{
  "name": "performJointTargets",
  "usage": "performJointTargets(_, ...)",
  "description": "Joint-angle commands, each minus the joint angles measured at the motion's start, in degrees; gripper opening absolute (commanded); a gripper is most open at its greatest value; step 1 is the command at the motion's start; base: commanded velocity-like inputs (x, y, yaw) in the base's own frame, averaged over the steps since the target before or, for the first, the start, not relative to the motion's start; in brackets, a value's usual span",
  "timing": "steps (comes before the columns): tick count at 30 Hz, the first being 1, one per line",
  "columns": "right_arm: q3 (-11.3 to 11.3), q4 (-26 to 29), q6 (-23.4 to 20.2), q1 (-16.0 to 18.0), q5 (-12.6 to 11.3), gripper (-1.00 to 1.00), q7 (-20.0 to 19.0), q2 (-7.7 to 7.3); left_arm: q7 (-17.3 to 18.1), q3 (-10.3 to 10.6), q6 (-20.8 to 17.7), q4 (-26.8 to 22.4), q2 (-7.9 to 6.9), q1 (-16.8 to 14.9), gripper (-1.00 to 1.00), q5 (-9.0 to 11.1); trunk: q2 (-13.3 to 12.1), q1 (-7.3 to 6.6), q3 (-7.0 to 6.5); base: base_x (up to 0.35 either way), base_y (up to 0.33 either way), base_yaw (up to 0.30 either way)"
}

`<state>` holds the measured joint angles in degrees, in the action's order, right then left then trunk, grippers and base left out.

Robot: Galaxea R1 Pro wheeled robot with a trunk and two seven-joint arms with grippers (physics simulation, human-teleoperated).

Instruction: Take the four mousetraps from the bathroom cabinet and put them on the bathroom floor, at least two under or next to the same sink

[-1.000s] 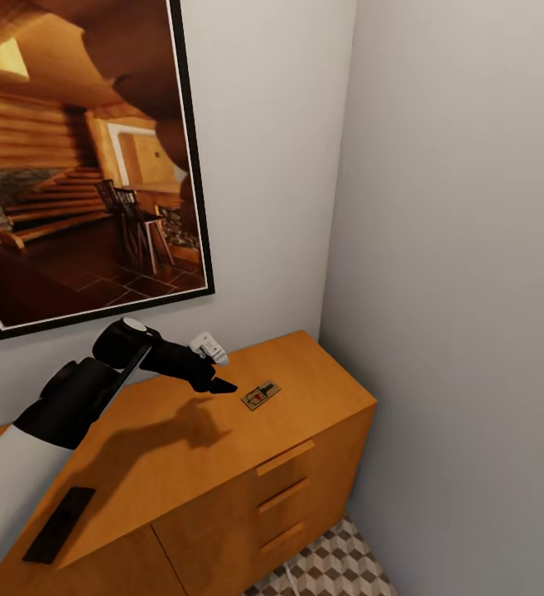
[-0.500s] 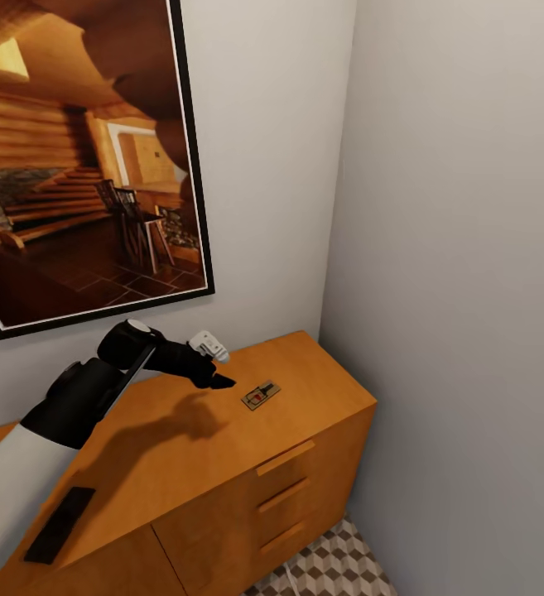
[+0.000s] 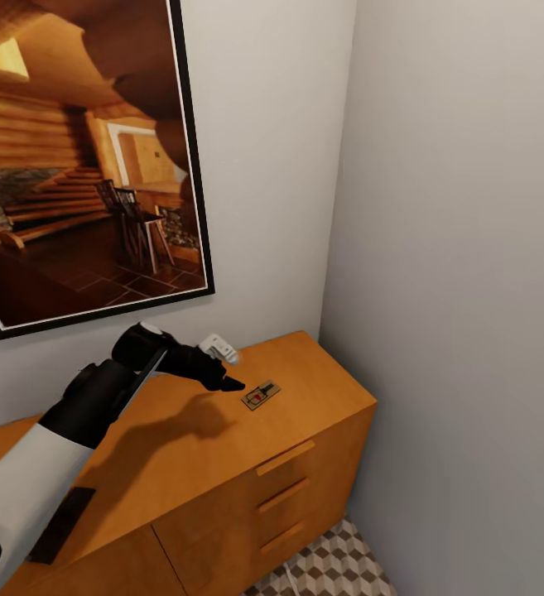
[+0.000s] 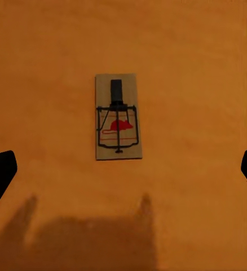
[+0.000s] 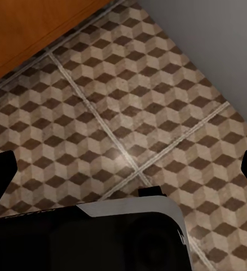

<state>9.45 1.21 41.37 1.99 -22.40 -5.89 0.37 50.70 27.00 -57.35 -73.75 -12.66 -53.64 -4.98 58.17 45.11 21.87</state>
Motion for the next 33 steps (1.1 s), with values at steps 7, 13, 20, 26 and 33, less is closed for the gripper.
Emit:
performJointTargets(7,0.22,-0.07,0.2,0.08,-0.63,1.0,-0.44,0.06,0.46,0.11,-0.13,0.55,1.93,-0.06,1.0,-0.63,0.05,0.0,0.07,0.0,0.0,0.0)
performJointTargets(13,0.22,-0.05,0.2,0.05,-0.63,1.0,-0.44,0.01,0.39,0.03,-0.07,3.07,3.85,-0.06,1.0,-0.68,0.05,0.0,0.07,0.0,0.0,0.0)
performJointTargets(20,0.22,-0.07,0.2,0.05,-0.63,1.0,-0.44,0.01,0.37,-0.17,-0.05,4.62,4.91,-0.06,1.0,-0.72,0.05,0.0,0.07,0.0,0.0,0.0)
performJointTargets(26,0.22,-0.06,0.2,0.05,-0.63,1.0,-0.44,-0.01,0.04,-0.28,-0.02,4.97,5.11,-0.06,1.0,-0.73,0.05,0.0,0.07,0.0,0.0,0.0)
performJointTargets(33,0.22,-0.07,0.2,0.06,-0.63,1.0,-0.44,-0.02,-7.89,-1.41,-0.12,5.38,5.11,-0.06,1.0,-0.67,0.05,0.0,0.07,0.0,0.0,0.0)
